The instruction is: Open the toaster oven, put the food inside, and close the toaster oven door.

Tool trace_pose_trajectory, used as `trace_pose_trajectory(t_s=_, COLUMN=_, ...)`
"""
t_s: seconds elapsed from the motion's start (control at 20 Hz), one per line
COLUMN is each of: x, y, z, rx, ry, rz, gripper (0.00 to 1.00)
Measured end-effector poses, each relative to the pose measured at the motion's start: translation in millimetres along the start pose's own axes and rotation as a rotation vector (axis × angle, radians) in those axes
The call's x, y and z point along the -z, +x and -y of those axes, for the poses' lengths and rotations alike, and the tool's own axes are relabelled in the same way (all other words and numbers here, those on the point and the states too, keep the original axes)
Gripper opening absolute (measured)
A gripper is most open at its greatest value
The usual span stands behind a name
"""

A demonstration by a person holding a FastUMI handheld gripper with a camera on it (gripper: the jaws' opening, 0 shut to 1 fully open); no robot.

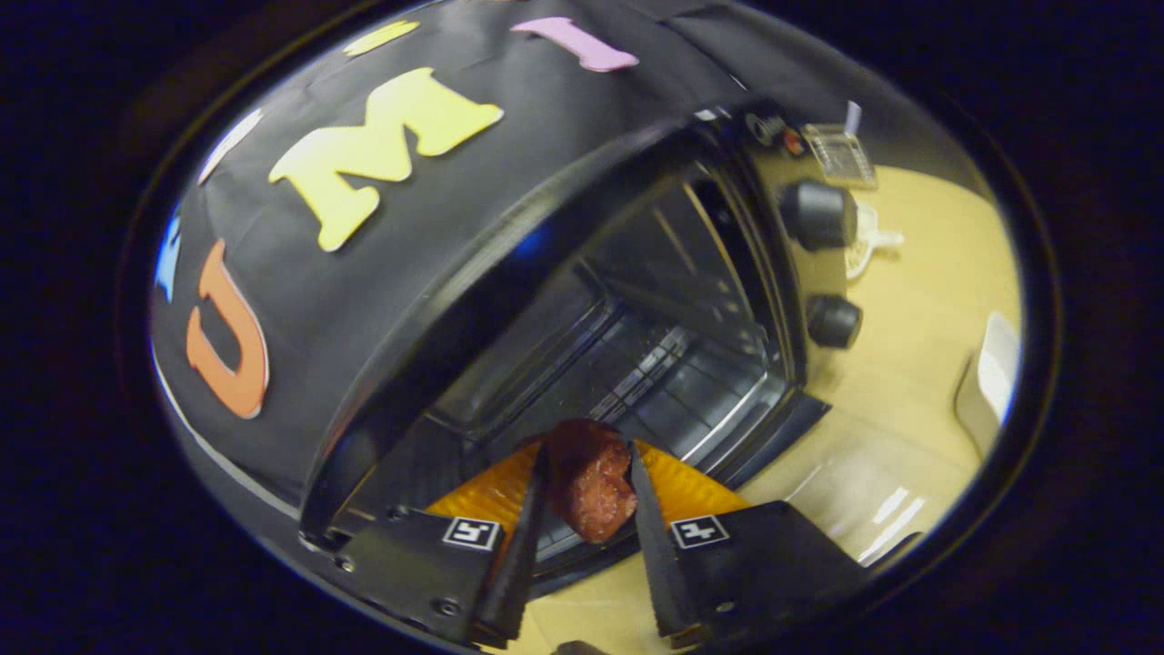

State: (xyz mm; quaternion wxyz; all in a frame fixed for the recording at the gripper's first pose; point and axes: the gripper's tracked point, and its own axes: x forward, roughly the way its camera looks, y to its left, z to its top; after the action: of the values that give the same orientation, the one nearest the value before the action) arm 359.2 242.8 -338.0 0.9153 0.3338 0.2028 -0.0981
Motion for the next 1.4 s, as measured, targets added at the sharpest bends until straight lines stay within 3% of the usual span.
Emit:
trace_pose_trajectory(t_s=0.1, x=-14, y=-1, z=2, rx=-0.002, ry=-0.1, rz=0.041, gripper=0.81)
trace_pose_trajectory(t_s=0.2, x=-14, y=-6, z=-2, rx=-0.007, ry=-0.143, rz=0.024, gripper=0.94)
trace_pose_trajectory(t_s=0.55, x=-1, y=-26, z=2, rx=-0.049, ry=-0.222, rz=-0.049, gripper=0.95)
trace_pose_trajectory(t_s=1.05, x=-11, y=-95, z=48, rx=-0.068, ry=-0.443, rz=-0.074, gripper=0.95)
trace_pose_trajectory(t_s=1.4, x=30, y=-156, z=79, rx=-0.107, ry=-0.609, rz=-0.162, gripper=0.96)
